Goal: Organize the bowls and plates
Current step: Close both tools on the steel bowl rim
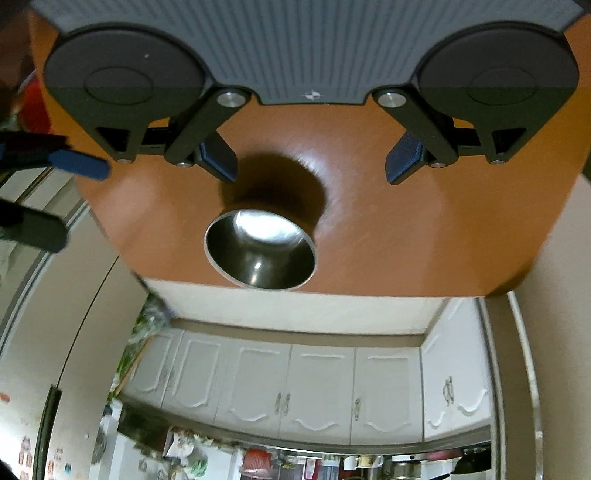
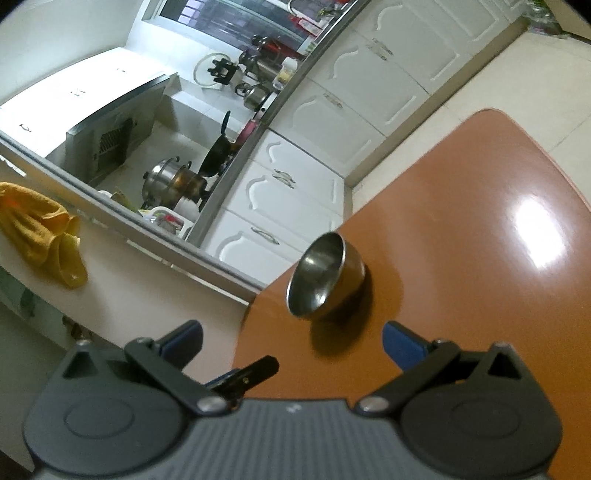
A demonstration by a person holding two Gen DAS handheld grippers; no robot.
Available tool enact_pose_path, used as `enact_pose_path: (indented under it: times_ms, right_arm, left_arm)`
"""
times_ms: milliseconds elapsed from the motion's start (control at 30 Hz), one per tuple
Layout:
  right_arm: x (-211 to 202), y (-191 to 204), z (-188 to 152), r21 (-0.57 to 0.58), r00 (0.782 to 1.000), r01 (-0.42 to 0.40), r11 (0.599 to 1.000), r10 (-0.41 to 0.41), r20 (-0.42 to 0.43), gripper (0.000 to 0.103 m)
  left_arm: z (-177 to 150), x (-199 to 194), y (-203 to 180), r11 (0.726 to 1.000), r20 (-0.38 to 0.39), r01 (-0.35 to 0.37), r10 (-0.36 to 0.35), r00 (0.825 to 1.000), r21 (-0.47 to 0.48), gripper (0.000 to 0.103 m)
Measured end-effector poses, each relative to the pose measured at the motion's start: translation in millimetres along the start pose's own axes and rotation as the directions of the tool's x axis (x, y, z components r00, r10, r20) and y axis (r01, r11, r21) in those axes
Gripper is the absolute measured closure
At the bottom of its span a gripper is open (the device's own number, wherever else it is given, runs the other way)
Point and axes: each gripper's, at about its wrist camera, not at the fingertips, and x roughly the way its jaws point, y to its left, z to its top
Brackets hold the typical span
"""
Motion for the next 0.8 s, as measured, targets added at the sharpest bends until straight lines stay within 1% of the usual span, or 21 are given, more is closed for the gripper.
enact_pose_path:
  times_ms: [133,333,367,500,667,700,767,800]
  right_arm:
    - [13,-7,11,0.023,1.000,-0.027,0.999,0.027,-0.003,0.000]
    - [26,-14,23,0.035,0.999,-0.046,0.998,0.047,-0.003,0.000]
    - [29,-14,25,0.035,0.999,-0.049,0.998,0.050,-0.003,0.000]
    - [39,-14,30,0.036,0.998,-0.067,0.997,0.067,-0.003,0.000]
    - [51,-16,34,0.042,0.996,-0.083,0.996,0.084,-0.006,0.000]
    - [55,-17,35,0.041,0.997,-0.080,0.996,0.081,-0.009,0.000]
    - [62,-19,37,0.042,0.997,-0.069,0.997,0.069,-0.017,0.000]
    - [64,-20,38,0.044,0.997,-0.068,0.997,0.068,-0.018,0.000]
  left_arm:
    - [7,10,3,0.997,0.017,0.053,-0.052,0.998,-0.050,0.000]
    - [12,26,5,0.989,0.030,0.118,-0.116,0.993,-0.089,0.000]
    - [14,31,6,0.988,0.030,0.127,-0.124,0.992,-0.092,0.003]
    - [12,29,-4,0.986,0.038,0.138,-0.135,0.990,-0.098,0.006]
    - [17,35,-5,0.984,0.044,0.144,-0.140,0.989,-0.104,0.014]
    - [17,36,-5,0.984,0.046,0.144,-0.139,0.989,-0.108,0.017]
    - [16,40,-4,0.983,0.042,0.145,-0.141,0.989,-0.115,0.026]
    - [17,42,-5,0.984,0.036,0.139,-0.136,0.990,-0.110,0.028]
